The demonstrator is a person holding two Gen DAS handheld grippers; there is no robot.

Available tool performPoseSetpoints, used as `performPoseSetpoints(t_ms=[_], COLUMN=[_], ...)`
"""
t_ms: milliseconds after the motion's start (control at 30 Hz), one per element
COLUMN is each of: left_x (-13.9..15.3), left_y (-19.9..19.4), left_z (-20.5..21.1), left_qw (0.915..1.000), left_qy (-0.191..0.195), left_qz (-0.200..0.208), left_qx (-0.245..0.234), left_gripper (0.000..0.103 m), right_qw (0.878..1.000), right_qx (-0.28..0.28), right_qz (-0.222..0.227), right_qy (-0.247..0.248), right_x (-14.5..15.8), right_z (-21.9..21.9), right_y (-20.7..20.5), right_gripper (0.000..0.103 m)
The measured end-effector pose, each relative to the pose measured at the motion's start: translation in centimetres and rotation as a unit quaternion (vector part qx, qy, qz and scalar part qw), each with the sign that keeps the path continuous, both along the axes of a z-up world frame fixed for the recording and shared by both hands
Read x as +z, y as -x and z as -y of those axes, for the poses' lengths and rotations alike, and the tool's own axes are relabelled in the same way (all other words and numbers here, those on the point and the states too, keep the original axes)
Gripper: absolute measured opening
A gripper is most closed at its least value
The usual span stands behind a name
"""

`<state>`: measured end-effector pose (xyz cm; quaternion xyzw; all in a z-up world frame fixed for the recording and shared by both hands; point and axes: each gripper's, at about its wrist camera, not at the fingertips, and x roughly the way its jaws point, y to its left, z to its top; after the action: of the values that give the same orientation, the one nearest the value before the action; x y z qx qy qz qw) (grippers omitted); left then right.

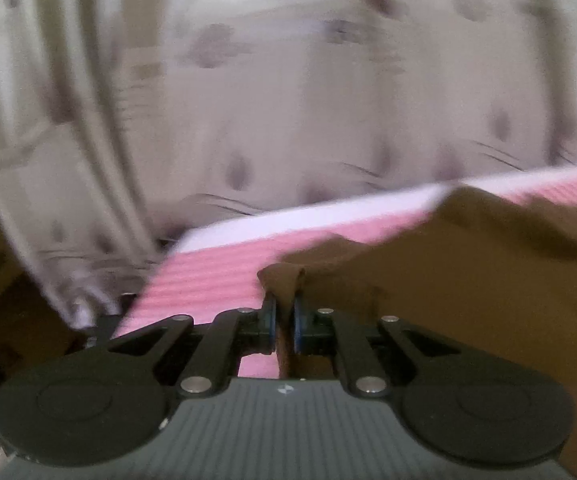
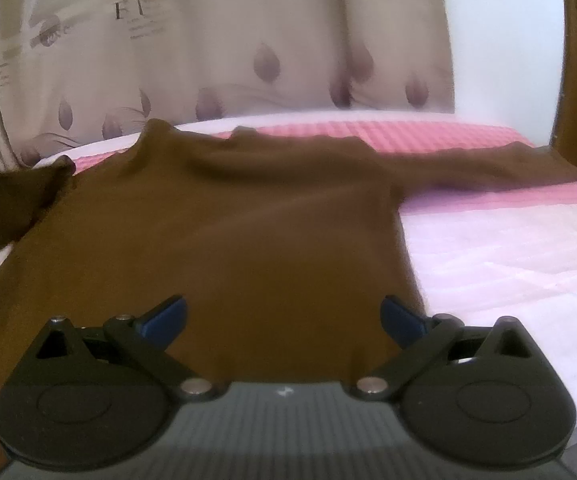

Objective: Fold small clothes

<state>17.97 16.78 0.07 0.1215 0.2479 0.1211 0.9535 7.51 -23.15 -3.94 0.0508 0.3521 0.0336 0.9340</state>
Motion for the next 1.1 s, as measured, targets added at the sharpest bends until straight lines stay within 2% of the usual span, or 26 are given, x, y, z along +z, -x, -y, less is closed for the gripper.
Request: performPoseSetpoints(t_ms=[133, 200, 267, 400, 567, 667, 767, 867, 967, 1000, 1033, 1067, 1100], left_x=[3.3, 4.6, 5.6, 6.3, 5.1, 3.3, 0.4, -2.6, -4.8, -5.2, -5.5, -5.8, -5.7], left_y=[-1.6, -2.6, -3.4, -5.1, -6.5, -6.5, -5.8, -4.0, -1.4, -0.5, 0.3, 1.0, 1.9], left_z=[-5.6, -8.1, -10.5, -14.3, -18.1, -19.9, -21.9, -24.2, -26.0, -26.6, -27.1, -27.5, -27.9], left_qw=[0.9976, 0.9943, 0.9914, 0.9835, 0.9767, 0.9745, 0.9711, 0.9664, 0.9575, 0.9558, 0.9536, 0.9507, 0.9472], left_qy=[-0.011, -0.032, -0.039, -0.076, -0.104, -0.107, -0.093, -0.055, -0.019, -0.004, 0.009, 0.017, 0.022], left_qz=[0.015, 0.022, 0.024, 0.031, 0.022, 0.012, -0.018, -0.046, -0.057, -0.059, -0.062, -0.062, -0.054], left_qx=[0.067, 0.099, 0.123, 0.161, 0.186, 0.197, 0.219, 0.247, 0.282, 0.288, 0.295, 0.303, 0.315], left_gripper=[0.011, 0.011, 0.011, 0.011, 0.011, 0.011, 0.011, 0.012, 0.018, 0.024, 0.040, 0.049, 0.064], right_qw=[1.000, 1.000, 1.000, 1.000, 1.000, 1.000, 0.999, 0.999, 0.999, 0.999, 0.999, 0.999, 0.999], right_qx=[-0.003, -0.006, -0.007, -0.009, -0.007, -0.008, -0.007, -0.009, -0.012, -0.014, -0.017, -0.019, -0.022], right_qz=[-0.001, -0.001, -0.001, -0.006, -0.015, -0.019, -0.024, -0.025, -0.028, -0.030, -0.032, -0.032, -0.032], right_qy=[0.002, 0.003, 0.006, 0.012, 0.019, 0.022, 0.023, 0.022, 0.016, 0.011, 0.007, 0.002, -0.004], right_x=[0.0, 0.1, 0.2, 0.1, -0.1, -0.2, -0.3, -0.3, -0.4, -0.4, -0.4, -0.4, -0.3], right_z=[0.3, 0.4, 0.4, 0.3, 0.0, -0.1, -0.2, -0.2, 0.1, 0.3, 0.6, 0.9, 1.3], right_y=[-0.2, -0.2, -0.4, -0.6, -1.0, -1.2, -1.5, -1.6, -1.8, -1.8, -1.8, -1.8, -1.8], right_gripper=[0.103, 0.103, 0.103, 0.103, 0.103, 0.103, 0.103, 0.103, 0.103, 0.103, 0.103, 0.103, 0.103])
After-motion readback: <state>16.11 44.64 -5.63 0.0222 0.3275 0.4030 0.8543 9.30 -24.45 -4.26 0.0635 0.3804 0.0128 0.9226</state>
